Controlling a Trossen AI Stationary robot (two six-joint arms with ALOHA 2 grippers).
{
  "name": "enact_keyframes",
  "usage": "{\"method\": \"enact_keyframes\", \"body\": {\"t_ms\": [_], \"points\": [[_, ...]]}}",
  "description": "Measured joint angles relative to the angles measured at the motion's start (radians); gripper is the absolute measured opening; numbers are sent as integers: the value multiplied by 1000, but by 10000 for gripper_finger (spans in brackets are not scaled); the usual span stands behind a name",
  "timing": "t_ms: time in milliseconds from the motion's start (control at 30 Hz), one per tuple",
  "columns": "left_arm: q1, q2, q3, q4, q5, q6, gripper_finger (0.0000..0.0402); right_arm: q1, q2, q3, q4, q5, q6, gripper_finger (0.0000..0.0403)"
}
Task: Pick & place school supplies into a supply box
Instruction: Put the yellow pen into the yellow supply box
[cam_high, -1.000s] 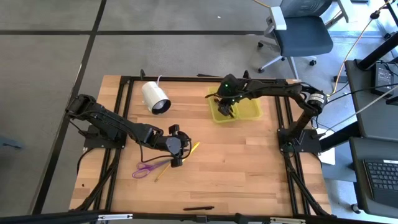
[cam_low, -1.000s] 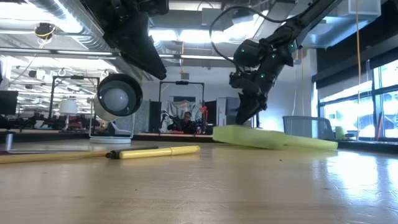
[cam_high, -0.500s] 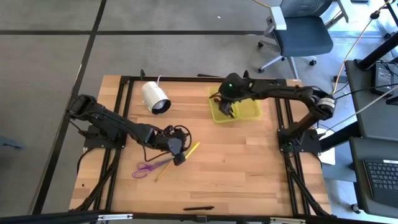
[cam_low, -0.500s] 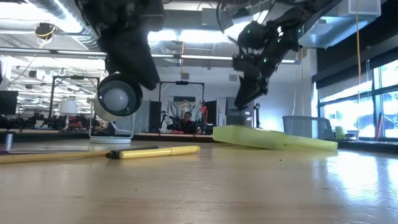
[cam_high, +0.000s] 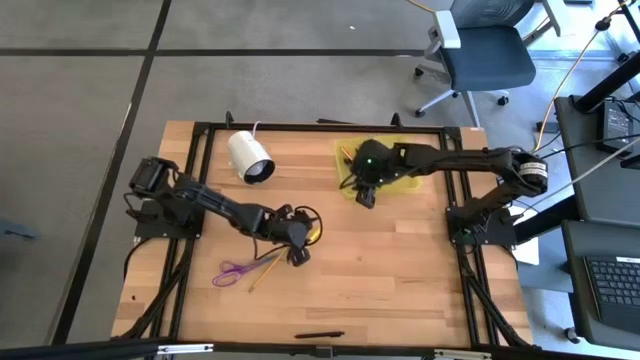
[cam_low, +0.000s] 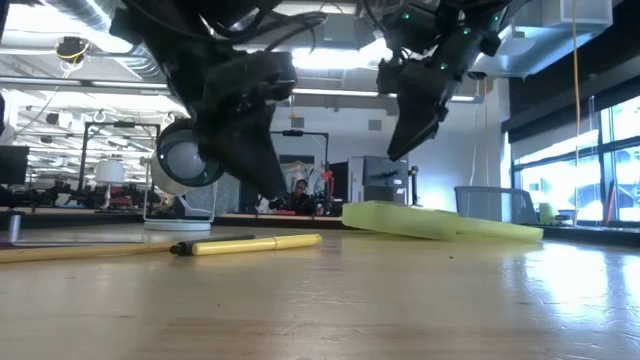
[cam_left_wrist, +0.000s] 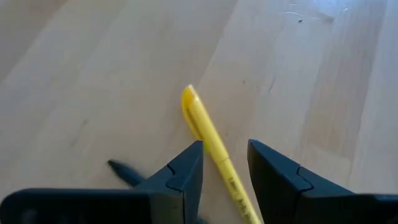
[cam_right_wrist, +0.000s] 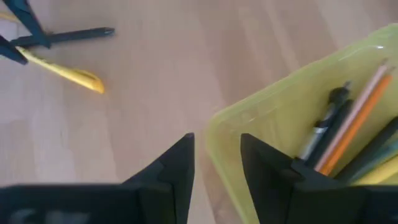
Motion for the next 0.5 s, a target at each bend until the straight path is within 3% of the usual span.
{"method": "enact_keyframes", "body": {"t_ms": [500], "points": [[-14, 103, 2, 51, 25, 16, 123, 64, 0, 0, -33, 55, 0, 134]]}}
